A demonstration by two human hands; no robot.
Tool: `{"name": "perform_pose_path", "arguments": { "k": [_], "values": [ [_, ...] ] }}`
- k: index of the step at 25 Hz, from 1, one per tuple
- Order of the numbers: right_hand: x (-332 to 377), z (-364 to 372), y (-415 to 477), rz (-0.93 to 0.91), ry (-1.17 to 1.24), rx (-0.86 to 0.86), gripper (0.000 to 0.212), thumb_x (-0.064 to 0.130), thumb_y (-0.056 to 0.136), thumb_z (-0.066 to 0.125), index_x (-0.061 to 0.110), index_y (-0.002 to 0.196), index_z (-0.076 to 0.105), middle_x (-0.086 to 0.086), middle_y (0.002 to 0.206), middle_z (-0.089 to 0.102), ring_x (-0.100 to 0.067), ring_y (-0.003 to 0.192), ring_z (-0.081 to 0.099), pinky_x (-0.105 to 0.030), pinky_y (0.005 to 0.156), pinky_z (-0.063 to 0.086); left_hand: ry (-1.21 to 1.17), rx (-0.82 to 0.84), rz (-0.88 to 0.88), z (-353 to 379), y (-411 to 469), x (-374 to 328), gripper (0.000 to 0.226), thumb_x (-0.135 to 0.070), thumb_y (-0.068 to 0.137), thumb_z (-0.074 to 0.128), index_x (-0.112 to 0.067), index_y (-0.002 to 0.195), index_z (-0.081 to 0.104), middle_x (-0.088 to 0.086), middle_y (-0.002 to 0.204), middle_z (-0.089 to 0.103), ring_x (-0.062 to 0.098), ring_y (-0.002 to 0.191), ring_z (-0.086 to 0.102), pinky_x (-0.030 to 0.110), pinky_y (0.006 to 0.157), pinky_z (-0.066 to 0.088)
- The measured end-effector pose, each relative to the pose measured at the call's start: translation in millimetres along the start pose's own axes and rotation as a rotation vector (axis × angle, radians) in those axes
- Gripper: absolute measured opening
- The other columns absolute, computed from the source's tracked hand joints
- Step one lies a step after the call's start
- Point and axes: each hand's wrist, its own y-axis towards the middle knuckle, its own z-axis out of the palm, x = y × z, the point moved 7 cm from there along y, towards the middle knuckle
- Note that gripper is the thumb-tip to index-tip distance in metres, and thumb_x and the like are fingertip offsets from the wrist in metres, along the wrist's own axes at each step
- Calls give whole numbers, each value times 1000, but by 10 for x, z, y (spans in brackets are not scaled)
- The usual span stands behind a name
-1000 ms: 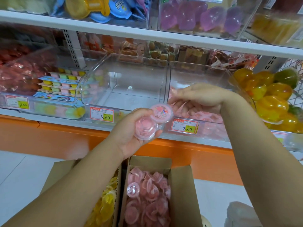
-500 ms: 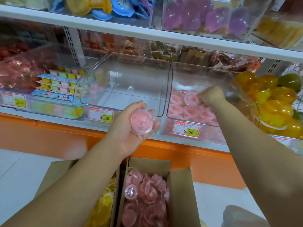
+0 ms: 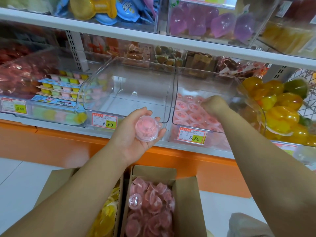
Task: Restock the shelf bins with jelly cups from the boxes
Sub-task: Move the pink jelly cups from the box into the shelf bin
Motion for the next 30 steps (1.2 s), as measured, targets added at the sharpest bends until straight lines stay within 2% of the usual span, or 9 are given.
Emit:
{"name": "perform_pose_path", "arguments": {
  "k": [2, 5, 9, 15, 19, 22, 25, 27, 30],
  "values": [
    [182, -140, -243, -141, 166, -76, 25, 19, 96, 49, 6, 99, 70, -10, 100, 70, -20, 77, 59, -25, 67, 43, -12, 6, -6, 40, -37, 3, 21, -25, 82, 70, -9, 94, 63, 18, 98, 63, 27, 78, 66, 34, 60, 60],
    [505, -280, -785, -314, 611, 149, 11, 20, 91, 62, 14, 86, 70, -3, 83, 71, -9, 63, 57, -22, 59, 43, -38, -10, 1, 106, -70, 4, 18, -25, 92, 65, -9, 100, 61, 19, 103, 60, 30, 79, 63, 35, 61, 60],
    [986, -334, -1583, -599, 348, 453, 29, 38, 79, 74, 26, 105, 65, 4, 92, 69, -4, 67, 60, -18, 58, 45, -28, 30, 1, 214, -112, 40, 20, -28, 99, 56, -9, 102, 57, 18, 96, 63, 28, 73, 64, 38, 66, 56],
    [1177, -34, -1936, -735, 93, 356, 58, 41, 68, 83, 30, 110, 44, 10, 106, 48, -3, 85, 51, -20, 66, 42, -63, 74, -38, 250, -179, 74, 39, -30, 106, 38, -3, 89, 61, 14, 78, 70, 24, 76, 68, 36, 76, 50],
    [1001, -181, -1558, -573, 526, 462, 16, 15, 86, 67, 18, 101, 62, 4, 95, 63, -10, 73, 60, -26, 68, 52, -41, 76, 29, 223, -110, 50, 11, -14, 102, 48, -4, 105, 52, 19, 111, 56, 31, 105, 60, 46, 87, 58],
    [472, -429, -894, -279, 836, 162, 17, 11, 90, 61, 9, 104, 71, -3, 83, 68, -10, 65, 62, -32, 67, 56, -6, 38, 74, 167, -53, -8, 12, -15, 101, 55, -4, 106, 54, 20, 115, 53, 35, 114, 62, 47, 88, 58],
    [-35, -431, -393, -41, 488, -83, 30, 20, 91, 63, 1, 115, 64, -9, 85, 62, -14, 58, 58, -24, 52, 45, 59, 36, 80, 124, -54, -43, 27, -23, 96, 63, -1, 111, 58, 21, 119, 58, 32, 104, 70, 38, 77, 62],
    [-148, -290, -152, 28, 165, -50, 36, 26, 94, 60, -2, 116, 62, -19, 105, 64, -29, 88, 64, -29, 71, 46, 143, 11, 100, 69, -56, -64, 37, -30, 91, 66, -4, 117, 59, 19, 116, 61, 25, 92, 74, 28, 67, 61],
    [-298, -100, 147, 111, 200, 24, 37, 25, 89, 64, -1, 116, 63, -19, 121, 63, -34, 114, 58, -28, 77, 42, 246, 24, 132, 31, -53, -105, 37, -35, 87, 67, -8, 110, 60, 16, 110, 63, 20, 88, 73, 22, 63, 58]
  ]
}}
